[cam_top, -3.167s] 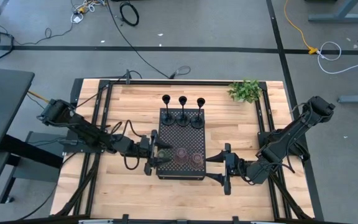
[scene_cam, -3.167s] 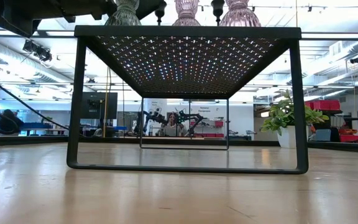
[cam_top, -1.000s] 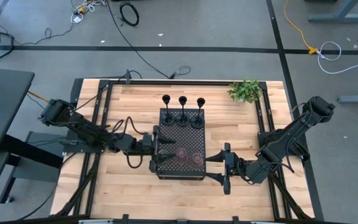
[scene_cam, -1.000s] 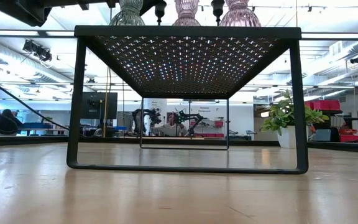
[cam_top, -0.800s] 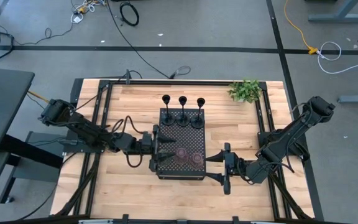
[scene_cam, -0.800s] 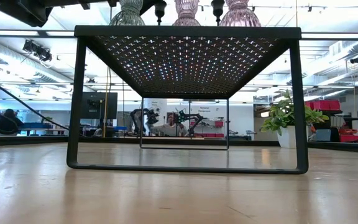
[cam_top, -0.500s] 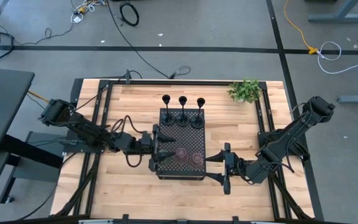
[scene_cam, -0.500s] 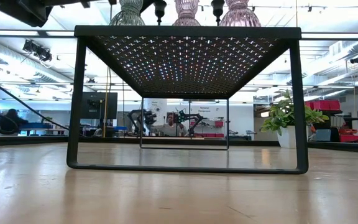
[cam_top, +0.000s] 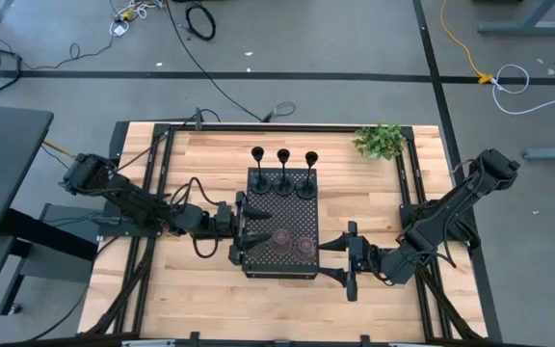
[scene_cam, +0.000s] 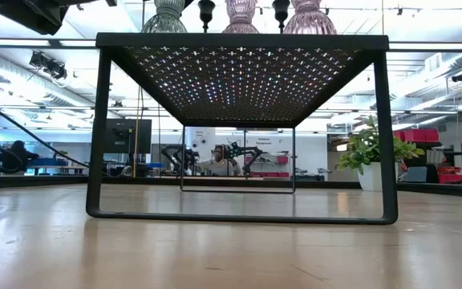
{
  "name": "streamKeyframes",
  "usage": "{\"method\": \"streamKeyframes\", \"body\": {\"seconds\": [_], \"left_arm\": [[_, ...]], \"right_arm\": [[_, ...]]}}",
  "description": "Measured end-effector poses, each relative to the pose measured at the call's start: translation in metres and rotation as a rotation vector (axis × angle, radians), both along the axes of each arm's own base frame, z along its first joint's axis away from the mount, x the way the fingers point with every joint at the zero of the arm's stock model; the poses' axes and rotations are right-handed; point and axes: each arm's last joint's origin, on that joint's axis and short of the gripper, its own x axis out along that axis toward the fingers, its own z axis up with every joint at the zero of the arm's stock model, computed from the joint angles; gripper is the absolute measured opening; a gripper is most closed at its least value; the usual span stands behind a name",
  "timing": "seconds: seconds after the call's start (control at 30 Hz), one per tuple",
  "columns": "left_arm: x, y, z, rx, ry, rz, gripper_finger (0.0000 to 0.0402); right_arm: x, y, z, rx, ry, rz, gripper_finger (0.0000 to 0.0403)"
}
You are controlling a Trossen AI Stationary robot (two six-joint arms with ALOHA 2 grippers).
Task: Pick & Place candle stick holders
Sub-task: Return to Home Position
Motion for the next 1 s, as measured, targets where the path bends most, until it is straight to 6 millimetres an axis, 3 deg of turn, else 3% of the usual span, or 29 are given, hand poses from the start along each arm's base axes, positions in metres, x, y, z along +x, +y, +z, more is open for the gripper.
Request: {"method": "streamKeyframes", "body": {"seconds": [0.57, 0.77, 1.0], "left_arm": [[-0.001, 0.000, 0.002, -0.002, -0.003, -0.002, 0.0252], [-0.016, 0.005, 0.021, 0.011, 0.014, -0.025, 0.0252], [-0.047, 0.016, 0.046, 0.036, 0.093, -0.024, 0.0252]], "right_arm": [[0.000, 0.000, 0.000, 0.001, 0.000, 0.000, 0.0263], [0.000, 0.000, -0.001, -0.007, 0.011, 0.002, 0.0263], [-0.001, 0.000, -0.002, -0.008, 0.015, 0.000, 0.0263]]}}
